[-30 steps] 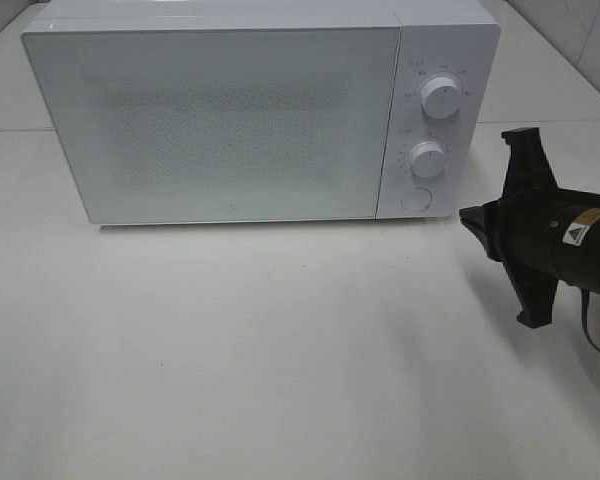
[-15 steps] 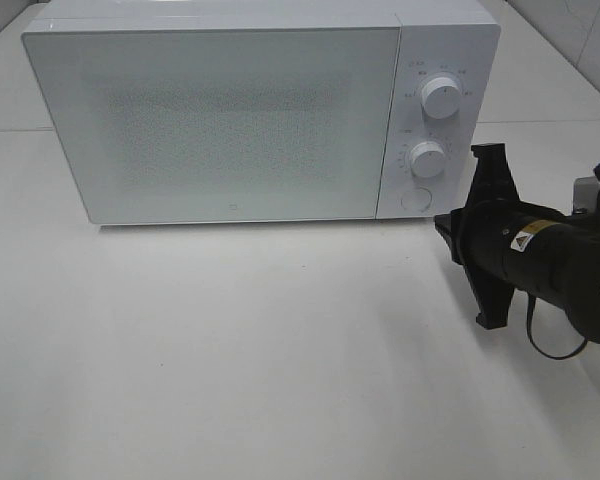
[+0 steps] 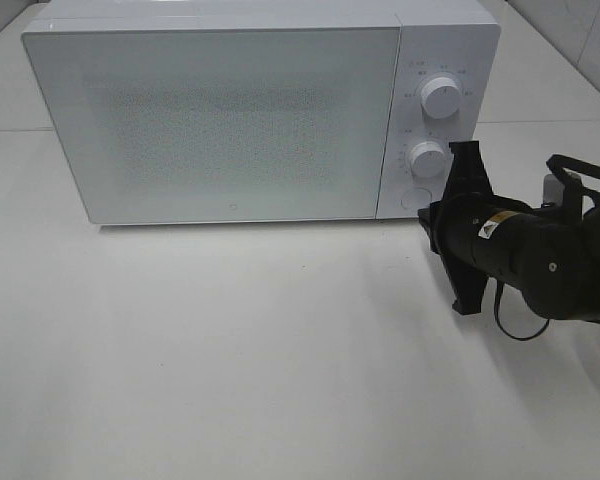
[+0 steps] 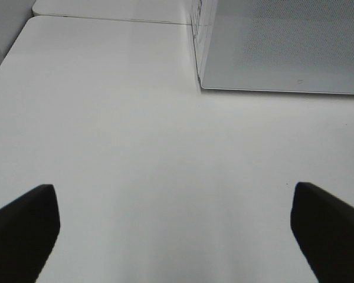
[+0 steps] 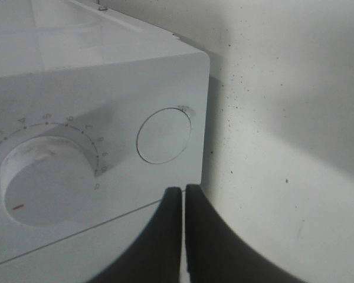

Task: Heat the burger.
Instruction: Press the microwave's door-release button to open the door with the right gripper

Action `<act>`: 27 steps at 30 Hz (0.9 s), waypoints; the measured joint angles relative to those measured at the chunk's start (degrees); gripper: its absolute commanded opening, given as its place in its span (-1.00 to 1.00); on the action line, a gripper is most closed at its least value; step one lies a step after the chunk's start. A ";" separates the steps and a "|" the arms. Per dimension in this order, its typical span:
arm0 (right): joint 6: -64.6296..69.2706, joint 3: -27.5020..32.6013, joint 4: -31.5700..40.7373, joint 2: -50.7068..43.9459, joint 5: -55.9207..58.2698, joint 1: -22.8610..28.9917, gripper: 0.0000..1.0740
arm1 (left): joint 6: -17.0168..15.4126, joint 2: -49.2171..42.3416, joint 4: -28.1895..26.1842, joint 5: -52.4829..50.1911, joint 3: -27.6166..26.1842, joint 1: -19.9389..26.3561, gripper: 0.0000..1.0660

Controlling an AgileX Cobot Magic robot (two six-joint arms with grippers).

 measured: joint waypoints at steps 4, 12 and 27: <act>-0.06 -1.26 0.17 1.26 -0.69 0.00 -0.96 | 0.00 0.00 0.00 0.00 0.00 0.00 0.88; -0.17 -4.53 1.83 4.98 -2.92 0.00 -0.96 | 0.00 0.00 0.00 0.00 0.00 0.00 0.88; -0.23 -6.93 3.84 9.00 -7.56 0.00 -1.00 | 0.00 0.00 0.00 0.00 0.00 0.00 0.88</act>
